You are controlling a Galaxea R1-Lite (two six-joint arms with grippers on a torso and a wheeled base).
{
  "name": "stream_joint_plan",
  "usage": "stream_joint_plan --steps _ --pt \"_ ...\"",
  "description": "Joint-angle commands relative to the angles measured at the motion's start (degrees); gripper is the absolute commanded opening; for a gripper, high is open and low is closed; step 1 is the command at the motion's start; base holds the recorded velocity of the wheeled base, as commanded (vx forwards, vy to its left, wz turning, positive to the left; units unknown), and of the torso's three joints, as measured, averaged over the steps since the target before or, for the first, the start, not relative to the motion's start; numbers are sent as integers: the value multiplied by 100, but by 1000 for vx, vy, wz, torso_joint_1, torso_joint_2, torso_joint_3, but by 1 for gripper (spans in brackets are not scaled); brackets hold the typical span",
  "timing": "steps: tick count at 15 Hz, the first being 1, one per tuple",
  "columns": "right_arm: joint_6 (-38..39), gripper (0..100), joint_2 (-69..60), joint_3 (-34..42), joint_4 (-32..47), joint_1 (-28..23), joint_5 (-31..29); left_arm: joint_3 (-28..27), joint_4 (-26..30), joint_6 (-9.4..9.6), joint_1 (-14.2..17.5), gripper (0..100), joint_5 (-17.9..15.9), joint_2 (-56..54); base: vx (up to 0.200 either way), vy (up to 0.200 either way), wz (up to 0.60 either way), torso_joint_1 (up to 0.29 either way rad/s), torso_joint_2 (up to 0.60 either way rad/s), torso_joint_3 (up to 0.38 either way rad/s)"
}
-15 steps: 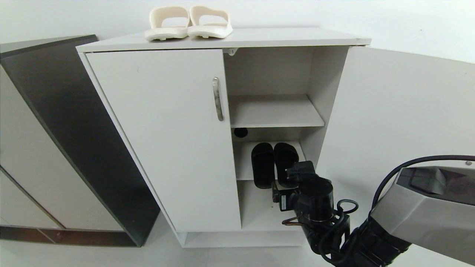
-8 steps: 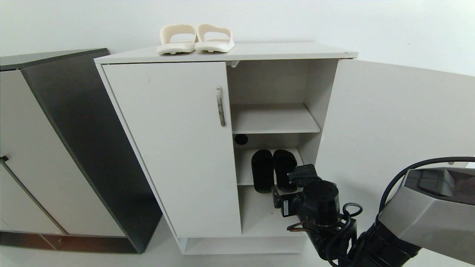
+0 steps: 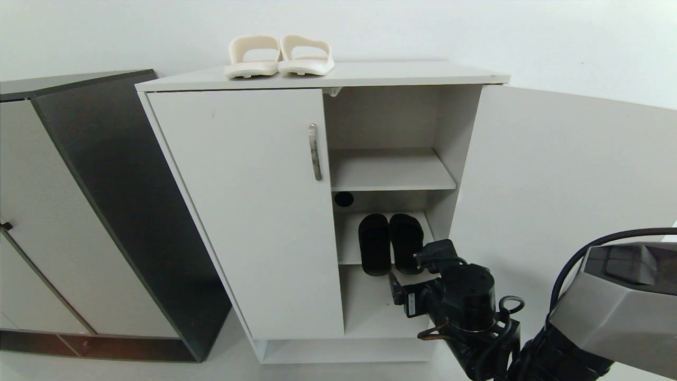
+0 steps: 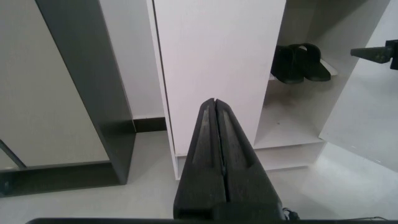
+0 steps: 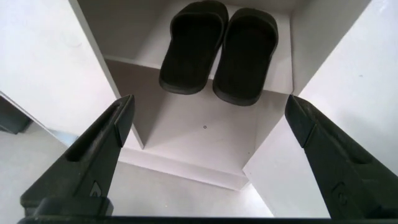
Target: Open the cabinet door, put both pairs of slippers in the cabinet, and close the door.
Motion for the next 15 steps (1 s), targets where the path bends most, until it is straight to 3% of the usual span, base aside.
stream_joint_plan --steps 1,15 --pt "-11 100 47 44 -41 2 0 0 -1 -5 1 0 1 8 0 200 0 7 7 7" --pt "-169 100 90 211 -226 -16 87 0 -1 -5 1 0 1 8 0 200 0 5 2 4"
